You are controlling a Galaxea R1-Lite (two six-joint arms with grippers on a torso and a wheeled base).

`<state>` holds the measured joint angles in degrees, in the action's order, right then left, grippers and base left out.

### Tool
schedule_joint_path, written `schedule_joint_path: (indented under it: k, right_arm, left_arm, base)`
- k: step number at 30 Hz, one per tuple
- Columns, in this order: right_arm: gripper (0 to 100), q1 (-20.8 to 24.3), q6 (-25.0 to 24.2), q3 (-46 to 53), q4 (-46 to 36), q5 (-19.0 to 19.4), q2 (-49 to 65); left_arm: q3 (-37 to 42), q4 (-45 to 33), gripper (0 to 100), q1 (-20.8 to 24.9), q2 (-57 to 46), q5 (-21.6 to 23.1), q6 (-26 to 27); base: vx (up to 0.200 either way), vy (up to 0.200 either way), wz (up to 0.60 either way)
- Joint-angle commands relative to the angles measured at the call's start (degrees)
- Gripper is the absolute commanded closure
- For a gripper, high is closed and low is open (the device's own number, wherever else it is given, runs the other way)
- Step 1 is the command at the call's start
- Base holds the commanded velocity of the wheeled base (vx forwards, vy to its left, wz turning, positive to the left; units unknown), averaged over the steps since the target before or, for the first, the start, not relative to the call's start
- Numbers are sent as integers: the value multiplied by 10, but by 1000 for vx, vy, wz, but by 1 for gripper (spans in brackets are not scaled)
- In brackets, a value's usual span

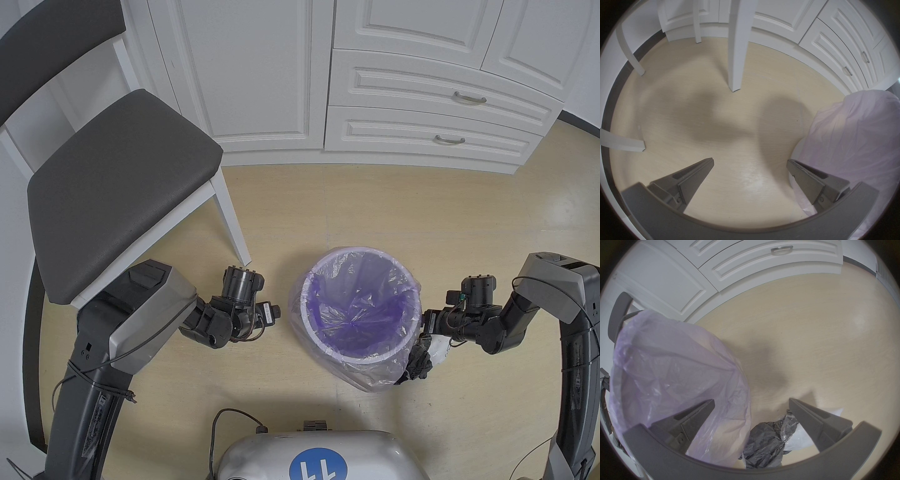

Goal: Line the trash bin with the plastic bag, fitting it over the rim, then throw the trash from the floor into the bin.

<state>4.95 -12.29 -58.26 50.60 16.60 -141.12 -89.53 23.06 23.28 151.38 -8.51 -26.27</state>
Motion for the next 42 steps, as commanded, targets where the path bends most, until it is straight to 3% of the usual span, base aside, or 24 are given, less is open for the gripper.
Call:
schedule_joint_path:
  k: [1,5,10,19,28,34,38,42]
  right_arm:
    - [0,-13,17,34,0,0,47]
    - [0,-28,46,65,13,-3,72]
    - [0,-53,73,128,100,-4,125]
    - [0,-68,90,199,99,-7,211]
    - [0,-87,112,225,94,-16,277]
    - [0,-86,162,278,98,-15,357]
    - [0,-79,165,303,86,-15,400]
    - [0,-69,176,321,-18,-47,455]
  left_arm:
    - [46,11,0,4,-50,-7,3]
    - [89,30,0,12,-94,-7,3]
    - [167,42,0,33,-172,-10,3]
    - [276,49,0,44,-261,-68,27]
    - [371,47,0,62,-370,-70,28]
    - [453,37,0,104,-478,-70,28]
    - [478,38,0,110,-507,-69,27]
    - [495,45,0,109,-539,-68,25]
  base:
    - [0,0,0]
    - [0,0,0]
    - [0,0,0]
    - [0,0,0]
    - [0,0,0]
    - [0,0,0]
    - [0,0,0]
    - [0,0,0]
